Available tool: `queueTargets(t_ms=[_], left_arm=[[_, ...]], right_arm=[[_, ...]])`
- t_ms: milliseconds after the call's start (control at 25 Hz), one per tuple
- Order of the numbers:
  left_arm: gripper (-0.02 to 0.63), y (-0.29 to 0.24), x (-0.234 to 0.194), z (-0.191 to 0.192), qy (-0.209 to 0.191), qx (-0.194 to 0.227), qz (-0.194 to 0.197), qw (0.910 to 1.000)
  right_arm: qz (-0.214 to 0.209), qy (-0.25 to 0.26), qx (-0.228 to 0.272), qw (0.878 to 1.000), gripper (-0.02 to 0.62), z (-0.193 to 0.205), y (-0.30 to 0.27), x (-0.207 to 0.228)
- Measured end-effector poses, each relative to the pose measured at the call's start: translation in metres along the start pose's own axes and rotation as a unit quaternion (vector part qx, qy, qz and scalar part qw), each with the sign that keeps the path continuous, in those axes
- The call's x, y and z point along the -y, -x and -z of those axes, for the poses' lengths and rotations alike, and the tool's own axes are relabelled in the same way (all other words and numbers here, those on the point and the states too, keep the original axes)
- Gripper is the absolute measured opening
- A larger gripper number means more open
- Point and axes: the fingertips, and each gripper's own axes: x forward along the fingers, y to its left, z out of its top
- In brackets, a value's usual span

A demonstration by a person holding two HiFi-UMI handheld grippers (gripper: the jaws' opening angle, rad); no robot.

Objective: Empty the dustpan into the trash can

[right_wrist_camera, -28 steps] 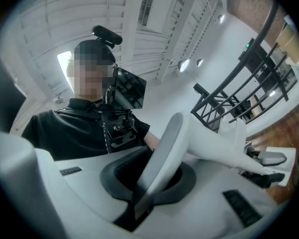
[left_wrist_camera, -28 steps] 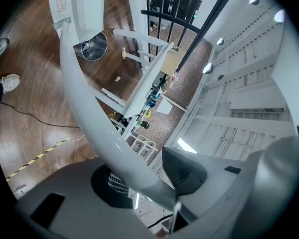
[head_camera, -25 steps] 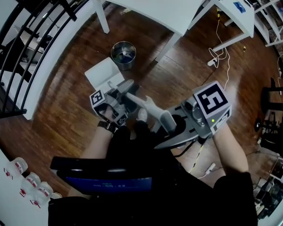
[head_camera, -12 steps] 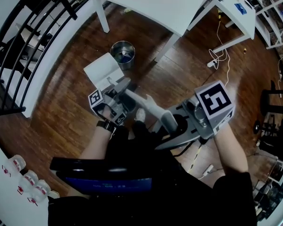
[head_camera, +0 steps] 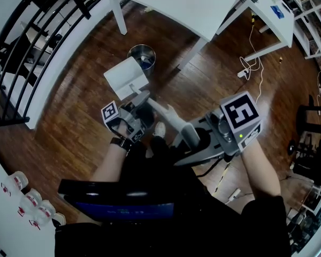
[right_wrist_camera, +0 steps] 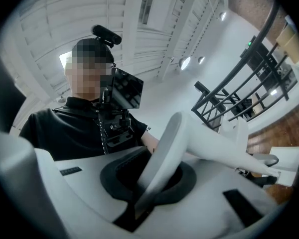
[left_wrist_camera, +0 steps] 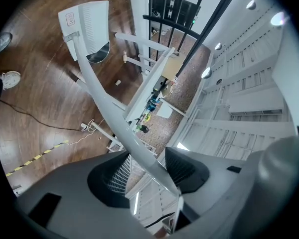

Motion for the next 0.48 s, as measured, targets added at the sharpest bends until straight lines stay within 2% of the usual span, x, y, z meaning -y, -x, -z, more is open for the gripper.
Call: queueTargets(t_ms=[280,480], left_arm=[[0.212,0.016,-0.038,-0.007,0.029,0.027,-0.020,0.9990],[0.212,0.033,-0.085,-0.020,0.050,0.060,-0.063,0.9949]], right_arm=[[0.006,-0.030,0.006,1.000,0.041,0.023,-0.013,0.022],[0.006,-0.062,0.021,0.998,0.041,0.044,-0.020,0.051]])
